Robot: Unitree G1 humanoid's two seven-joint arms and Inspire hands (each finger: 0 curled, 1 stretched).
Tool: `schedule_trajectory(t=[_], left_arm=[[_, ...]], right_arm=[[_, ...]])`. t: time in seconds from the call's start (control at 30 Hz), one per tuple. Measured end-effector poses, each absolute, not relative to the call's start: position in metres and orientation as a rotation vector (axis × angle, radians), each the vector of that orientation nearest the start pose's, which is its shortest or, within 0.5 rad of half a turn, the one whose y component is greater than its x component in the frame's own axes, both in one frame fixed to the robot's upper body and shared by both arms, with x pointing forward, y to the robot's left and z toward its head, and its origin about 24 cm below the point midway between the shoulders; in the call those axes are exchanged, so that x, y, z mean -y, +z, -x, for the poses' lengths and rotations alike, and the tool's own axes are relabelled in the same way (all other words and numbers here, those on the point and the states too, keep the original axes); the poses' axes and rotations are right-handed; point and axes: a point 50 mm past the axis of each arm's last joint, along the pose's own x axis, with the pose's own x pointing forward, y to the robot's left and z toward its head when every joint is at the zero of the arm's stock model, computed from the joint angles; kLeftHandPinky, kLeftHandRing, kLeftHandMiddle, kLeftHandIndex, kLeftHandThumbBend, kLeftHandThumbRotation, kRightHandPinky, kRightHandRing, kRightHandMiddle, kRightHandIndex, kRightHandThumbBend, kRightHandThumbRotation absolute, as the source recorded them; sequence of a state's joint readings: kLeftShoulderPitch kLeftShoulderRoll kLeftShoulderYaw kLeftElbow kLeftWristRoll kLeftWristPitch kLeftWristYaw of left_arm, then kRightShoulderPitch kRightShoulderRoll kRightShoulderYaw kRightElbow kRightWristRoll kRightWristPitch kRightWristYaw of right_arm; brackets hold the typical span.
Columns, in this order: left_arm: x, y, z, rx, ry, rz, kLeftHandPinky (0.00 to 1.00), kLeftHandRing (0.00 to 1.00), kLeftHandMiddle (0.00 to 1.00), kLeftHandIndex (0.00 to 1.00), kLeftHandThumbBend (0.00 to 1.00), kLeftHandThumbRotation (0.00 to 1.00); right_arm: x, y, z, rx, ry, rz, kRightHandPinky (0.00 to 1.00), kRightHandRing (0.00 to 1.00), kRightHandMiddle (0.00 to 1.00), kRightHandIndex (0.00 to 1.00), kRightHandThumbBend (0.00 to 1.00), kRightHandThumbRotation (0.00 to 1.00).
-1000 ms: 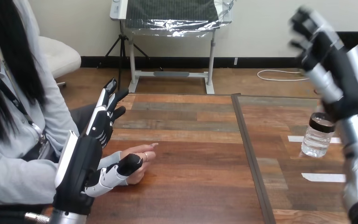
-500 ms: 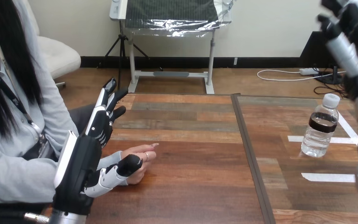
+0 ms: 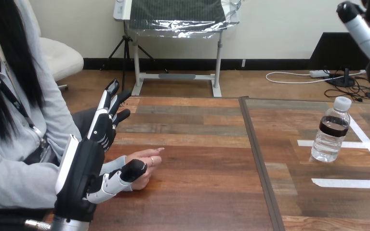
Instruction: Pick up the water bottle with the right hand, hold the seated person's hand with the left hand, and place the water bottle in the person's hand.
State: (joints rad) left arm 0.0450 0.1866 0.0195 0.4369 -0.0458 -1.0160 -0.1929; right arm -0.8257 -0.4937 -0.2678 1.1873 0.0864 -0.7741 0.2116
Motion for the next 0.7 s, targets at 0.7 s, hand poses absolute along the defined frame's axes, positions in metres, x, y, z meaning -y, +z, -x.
schedule_trajectory(t=[0.7], left_arm=[[-0.187, 0.032, -0.209, 0.531, -0.171, -0.186, 0.9, 0.99, 1.0, 1.0, 1.0, 0.74]], right_arm=[[0.299, 0.125, -0.363, 0.192, -0.228, 0.288, 0.92, 0.92, 0.87, 0.91, 1.0, 0.54]])
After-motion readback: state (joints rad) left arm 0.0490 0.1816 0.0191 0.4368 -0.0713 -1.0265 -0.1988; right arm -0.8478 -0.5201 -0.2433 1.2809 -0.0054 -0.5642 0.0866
